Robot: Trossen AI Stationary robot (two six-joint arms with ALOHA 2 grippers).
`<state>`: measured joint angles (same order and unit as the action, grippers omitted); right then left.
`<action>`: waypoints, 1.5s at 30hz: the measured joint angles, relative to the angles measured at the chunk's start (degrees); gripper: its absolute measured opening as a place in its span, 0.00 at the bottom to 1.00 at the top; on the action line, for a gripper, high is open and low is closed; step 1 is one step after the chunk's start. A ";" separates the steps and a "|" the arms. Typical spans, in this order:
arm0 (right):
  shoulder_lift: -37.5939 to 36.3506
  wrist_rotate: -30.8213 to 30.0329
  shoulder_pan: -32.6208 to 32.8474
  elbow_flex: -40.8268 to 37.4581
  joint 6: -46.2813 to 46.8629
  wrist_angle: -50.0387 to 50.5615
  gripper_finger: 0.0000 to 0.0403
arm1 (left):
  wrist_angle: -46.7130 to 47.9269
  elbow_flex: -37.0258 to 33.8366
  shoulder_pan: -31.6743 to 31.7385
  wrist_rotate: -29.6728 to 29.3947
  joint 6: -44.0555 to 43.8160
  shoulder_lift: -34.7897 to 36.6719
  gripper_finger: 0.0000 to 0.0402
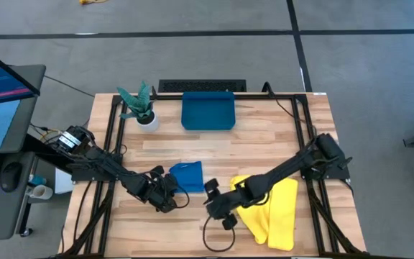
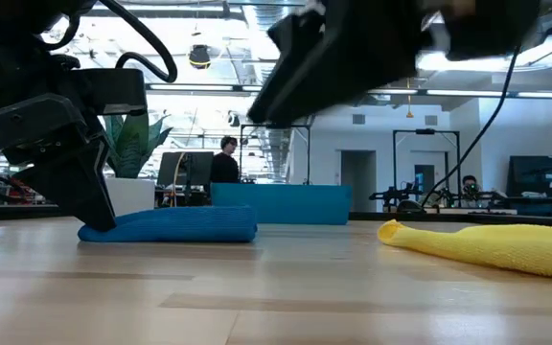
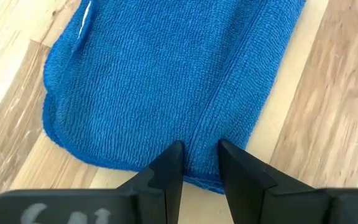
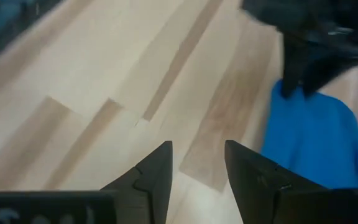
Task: Roll microfiber towels into tight, uniform cylinder then place into a basket
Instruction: Roll the blue microfiber towel
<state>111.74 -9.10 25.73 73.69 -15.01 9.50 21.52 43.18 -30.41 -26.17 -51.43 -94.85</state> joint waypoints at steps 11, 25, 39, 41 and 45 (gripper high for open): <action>7.47 -0.90 -5.14 0.07 -3.67 -5.54 0.42 | -0.01 0.00 0.00 0.17 -0.04 0.00 0.23; 8.60 -0.94 -9.18 0.09 3.50 -5.33 0.40 | 0.00 0.00 0.02 0.22 -0.03 0.00 0.23; 9.43 3.08 -14.08 0.15 12.09 -3.94 0.39 | -0.02 0.02 0.02 0.24 1.27 0.00 0.23; 9.38 4.30 -14.36 0.17 12.11 -3.78 0.38 | -0.01 0.02 0.02 0.26 1.44 -0.02 0.23; 9.38 4.33 -14.16 0.17 11.74 -3.78 0.34 | 0.00 0.02 0.02 0.28 1.44 -0.02 0.23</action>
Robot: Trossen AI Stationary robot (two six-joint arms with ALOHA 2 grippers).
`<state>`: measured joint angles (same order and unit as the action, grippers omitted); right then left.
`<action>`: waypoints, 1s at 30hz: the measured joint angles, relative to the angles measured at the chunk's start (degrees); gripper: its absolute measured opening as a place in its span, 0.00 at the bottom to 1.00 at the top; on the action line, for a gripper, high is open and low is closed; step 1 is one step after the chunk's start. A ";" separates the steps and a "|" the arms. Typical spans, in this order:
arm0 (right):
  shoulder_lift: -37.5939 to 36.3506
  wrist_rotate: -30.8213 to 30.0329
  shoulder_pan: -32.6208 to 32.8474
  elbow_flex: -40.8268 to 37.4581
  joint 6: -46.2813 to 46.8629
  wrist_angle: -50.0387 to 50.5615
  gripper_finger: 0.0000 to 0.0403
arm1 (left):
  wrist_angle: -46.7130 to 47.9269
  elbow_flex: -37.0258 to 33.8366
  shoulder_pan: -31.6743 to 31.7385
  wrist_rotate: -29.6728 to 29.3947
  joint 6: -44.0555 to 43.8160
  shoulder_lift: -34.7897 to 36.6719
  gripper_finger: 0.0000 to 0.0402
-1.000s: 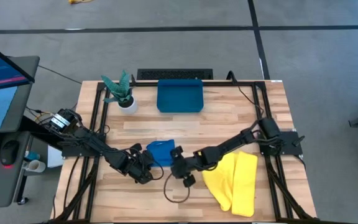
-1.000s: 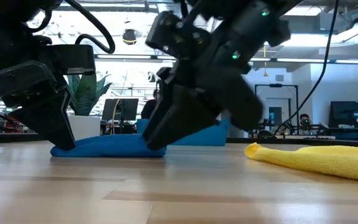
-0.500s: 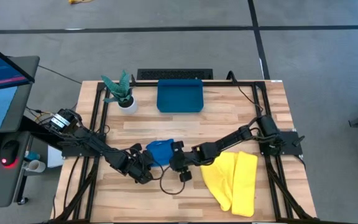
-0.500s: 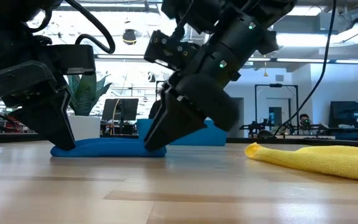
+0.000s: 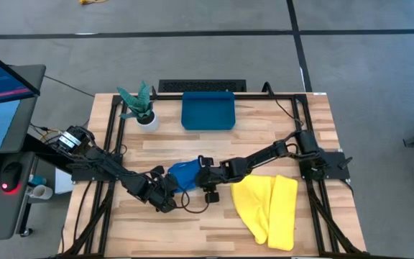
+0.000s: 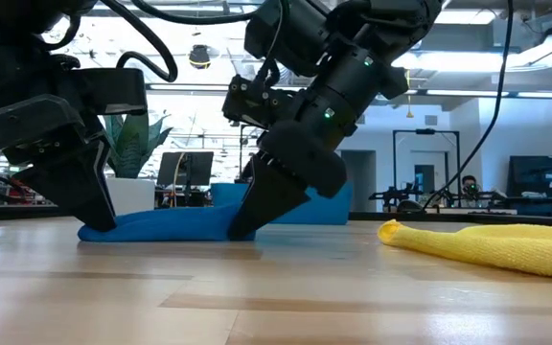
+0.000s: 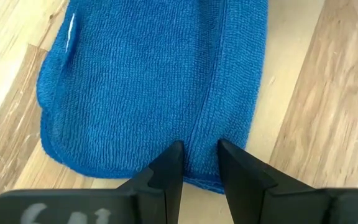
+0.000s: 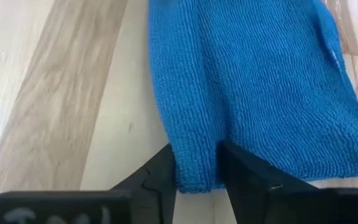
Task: Roll microfiber towels into tight, uniform cylinder then place into a basket
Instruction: Roll the blue microfiber towel
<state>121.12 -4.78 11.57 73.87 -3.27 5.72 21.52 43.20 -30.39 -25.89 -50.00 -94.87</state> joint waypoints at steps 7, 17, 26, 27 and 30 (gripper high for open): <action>-0.02 0.04 0.06 -0.01 -0.03 0.08 0.35 | 0.00 0.00 0.00 0.02 -0.02 0.00 0.23; -6.82 0.44 0.23 1.57 0.80 11.93 0.48 | 0.00 0.00 -0.02 0.04 -0.05 0.02 0.23; -9.96 0.42 4.18 1.57 -1.81 9.19 0.50 | 0.00 0.00 -0.02 0.37 -0.25 0.02 0.23; -9.21 0.42 4.64 1.57 -2.82 8.58 0.50 | 0.00 0.00 -0.02 0.41 -0.28 0.02 0.23; -5.99 0.39 5.35 1.61 -5.63 5.64 0.50 | -0.02 0.00 -0.02 0.53 -0.31 0.02 0.23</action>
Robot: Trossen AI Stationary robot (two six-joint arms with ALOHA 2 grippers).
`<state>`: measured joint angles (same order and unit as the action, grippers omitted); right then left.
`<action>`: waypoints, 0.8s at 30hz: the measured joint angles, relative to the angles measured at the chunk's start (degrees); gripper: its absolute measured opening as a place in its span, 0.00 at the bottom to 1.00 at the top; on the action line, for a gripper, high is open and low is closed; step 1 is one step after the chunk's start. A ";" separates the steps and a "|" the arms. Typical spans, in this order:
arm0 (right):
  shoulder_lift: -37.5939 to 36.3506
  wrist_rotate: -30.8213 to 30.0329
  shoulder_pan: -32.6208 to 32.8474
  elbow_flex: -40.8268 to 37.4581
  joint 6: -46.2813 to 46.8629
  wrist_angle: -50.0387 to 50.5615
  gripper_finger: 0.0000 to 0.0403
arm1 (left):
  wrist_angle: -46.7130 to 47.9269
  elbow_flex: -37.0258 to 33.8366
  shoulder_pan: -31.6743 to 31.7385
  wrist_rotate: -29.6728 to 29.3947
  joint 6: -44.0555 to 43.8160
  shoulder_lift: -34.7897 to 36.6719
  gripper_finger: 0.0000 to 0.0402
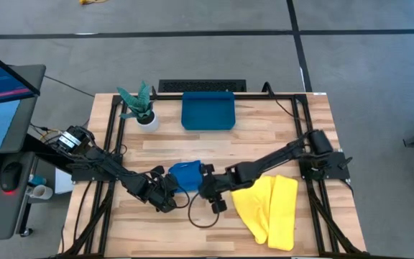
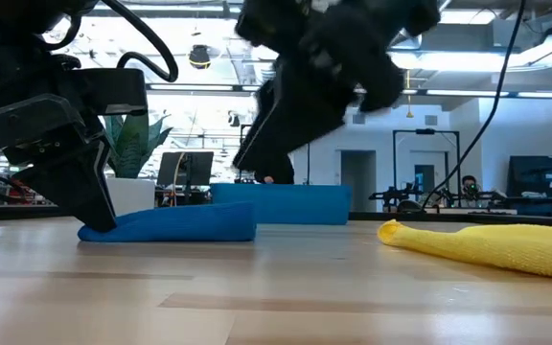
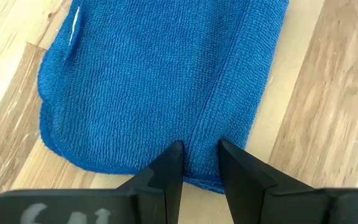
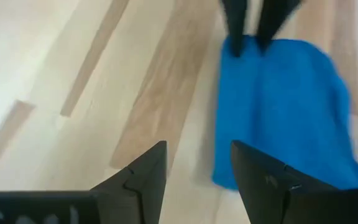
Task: Roll microfiber towels into tight, uniform cylinder then place into a basket
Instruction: Roll the blue microfiber towel
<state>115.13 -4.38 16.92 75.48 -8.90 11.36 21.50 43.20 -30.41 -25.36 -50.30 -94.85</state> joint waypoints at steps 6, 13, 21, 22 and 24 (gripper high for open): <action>2.81 -0.67 -0.54 -0.15 -1.95 -1.80 0.48 | -0.21 0.00 0.00 0.22 0.00 0.00 0.23; 4.60 -0.40 -2.20 -0.09 -0.69 -3.22 0.43 | -0.04 0.00 -0.01 0.50 -0.02 0.00 0.23; 5.39 -1.13 -4.09 -0.02 2.86 -2.89 0.40 | -0.02 0.02 -0.02 0.70 -0.02 0.00 0.23; 5.40 -1.25 -4.34 -0.04 3.28 -2.78 0.40 | 0.00 0.02 -0.02 0.70 0.00 0.00 0.23; 5.40 -1.28 -4.74 -0.04 3.97 -2.78 0.40 | -0.02 0.02 -0.02 0.70 0.00 0.00 0.23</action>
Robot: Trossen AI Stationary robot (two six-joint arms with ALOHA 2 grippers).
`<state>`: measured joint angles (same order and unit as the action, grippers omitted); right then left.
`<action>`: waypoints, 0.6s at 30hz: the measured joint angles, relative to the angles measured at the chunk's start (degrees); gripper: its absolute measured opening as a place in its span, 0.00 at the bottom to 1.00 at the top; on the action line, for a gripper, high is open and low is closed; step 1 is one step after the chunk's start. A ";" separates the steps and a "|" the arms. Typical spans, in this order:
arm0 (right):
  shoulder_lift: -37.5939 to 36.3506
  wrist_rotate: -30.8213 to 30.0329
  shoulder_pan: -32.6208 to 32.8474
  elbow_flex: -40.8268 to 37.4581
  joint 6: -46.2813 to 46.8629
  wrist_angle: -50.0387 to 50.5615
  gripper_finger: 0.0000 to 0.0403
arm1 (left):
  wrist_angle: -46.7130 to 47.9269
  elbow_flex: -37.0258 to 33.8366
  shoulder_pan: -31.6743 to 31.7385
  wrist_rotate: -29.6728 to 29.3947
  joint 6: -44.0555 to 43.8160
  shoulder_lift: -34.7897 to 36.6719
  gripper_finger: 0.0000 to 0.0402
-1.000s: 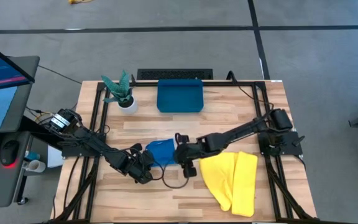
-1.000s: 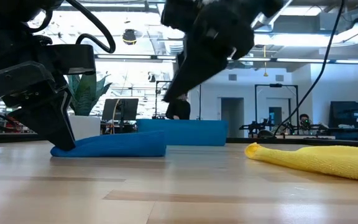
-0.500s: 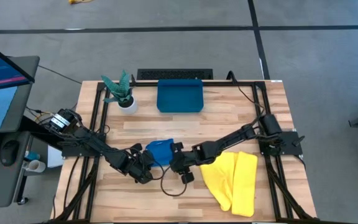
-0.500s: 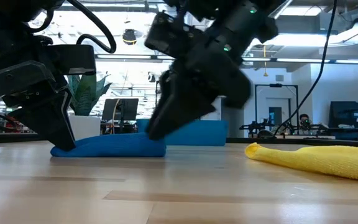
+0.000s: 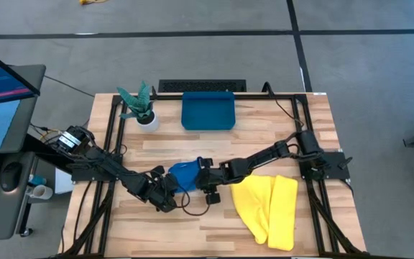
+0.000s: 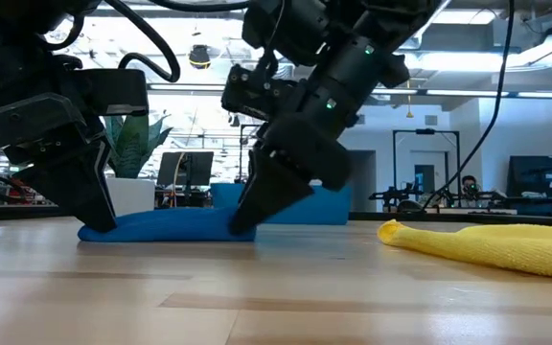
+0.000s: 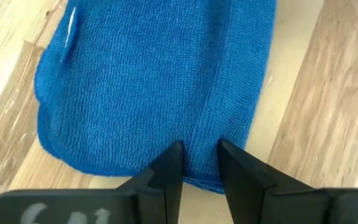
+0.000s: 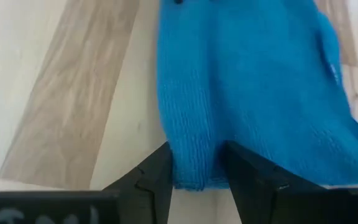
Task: Roll microfiber towels into tight, uniform cylinder then place into a basket
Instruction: Roll the blue microfiber towel
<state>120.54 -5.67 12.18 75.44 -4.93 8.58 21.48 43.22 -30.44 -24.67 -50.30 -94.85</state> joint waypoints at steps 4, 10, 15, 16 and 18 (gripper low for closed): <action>1.43 -0.08 0.05 0.13 0.59 -1.08 0.40 | 0.00 -0.02 0.00 0.00 -0.28 0.00 0.23; 2.00 -0.18 0.16 0.24 0.11 -1.02 0.39 | 0.02 0.00 0.00 0.02 -0.44 0.00 0.23; -0.78 0.02 0.16 -0.09 -0.11 2.74 0.40 | 0.04 0.00 0.00 0.04 -0.46 0.00 0.23; -1.84 -0.07 0.16 -0.11 -0.10 4.29 0.40 | 0.02 -0.02 0.00 0.04 -0.46 0.00 0.23; -4.11 -0.18 0.16 -0.07 -0.08 6.03 0.40 | 0.06 0.00 0.00 0.05 -0.47 0.00 0.23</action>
<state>116.43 -5.85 12.34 75.37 -5.01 14.61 21.54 43.22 -30.44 -24.62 -50.77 -94.85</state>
